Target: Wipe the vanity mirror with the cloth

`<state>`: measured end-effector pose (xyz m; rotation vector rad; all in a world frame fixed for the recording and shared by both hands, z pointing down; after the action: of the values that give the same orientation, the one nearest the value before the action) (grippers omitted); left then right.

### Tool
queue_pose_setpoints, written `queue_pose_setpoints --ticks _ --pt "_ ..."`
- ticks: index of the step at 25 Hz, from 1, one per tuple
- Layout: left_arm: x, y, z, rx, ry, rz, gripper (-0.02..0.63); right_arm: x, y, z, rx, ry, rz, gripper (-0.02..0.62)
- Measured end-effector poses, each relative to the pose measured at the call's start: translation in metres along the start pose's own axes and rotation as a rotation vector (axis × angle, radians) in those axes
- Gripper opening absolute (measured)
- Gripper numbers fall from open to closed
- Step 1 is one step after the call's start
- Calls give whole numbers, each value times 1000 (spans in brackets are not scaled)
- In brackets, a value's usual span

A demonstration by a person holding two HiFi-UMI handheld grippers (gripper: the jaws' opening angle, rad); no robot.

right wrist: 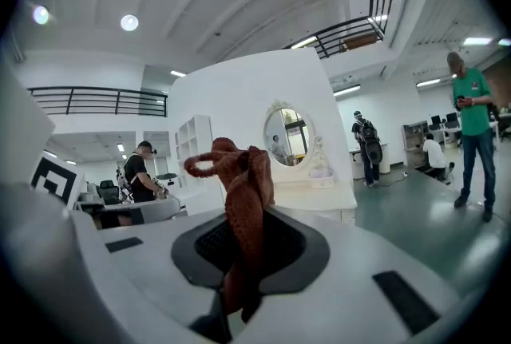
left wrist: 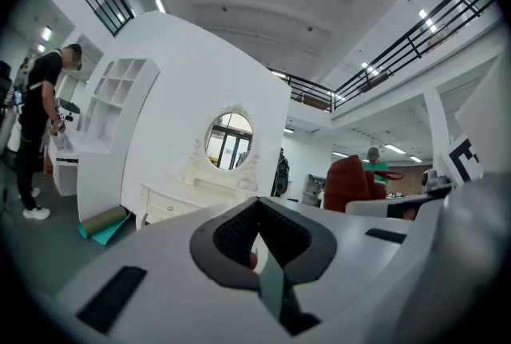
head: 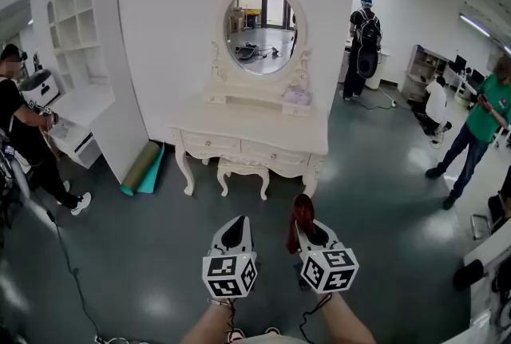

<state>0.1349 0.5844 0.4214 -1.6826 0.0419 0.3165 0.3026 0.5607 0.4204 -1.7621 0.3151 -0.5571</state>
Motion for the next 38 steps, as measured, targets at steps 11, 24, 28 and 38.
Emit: queue_pose_setpoints --ticks 11,24,28,38 --pt "18 -11 -11 0 71 21 6 37 -10 6 -55 37 -1 58" --pt "13 -12 -49 -9 106 -2 5 71 -10 -30 -56 44 -56 58" --pt "-6 -10 -74 -18 108 1 5 74 -7 -61 -59 43 -61 58" --pt "-76 17 -172 -33 61 -3 5 73 19 -177 -60 7 -55 58"
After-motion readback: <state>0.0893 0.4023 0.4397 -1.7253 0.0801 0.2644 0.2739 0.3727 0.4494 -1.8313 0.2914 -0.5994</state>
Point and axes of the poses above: the fingertips, and each gripper's own axes: z backward along the fingers, x to its right, y out of its top, the point moved 4 cm from there along z, backward along the fingers
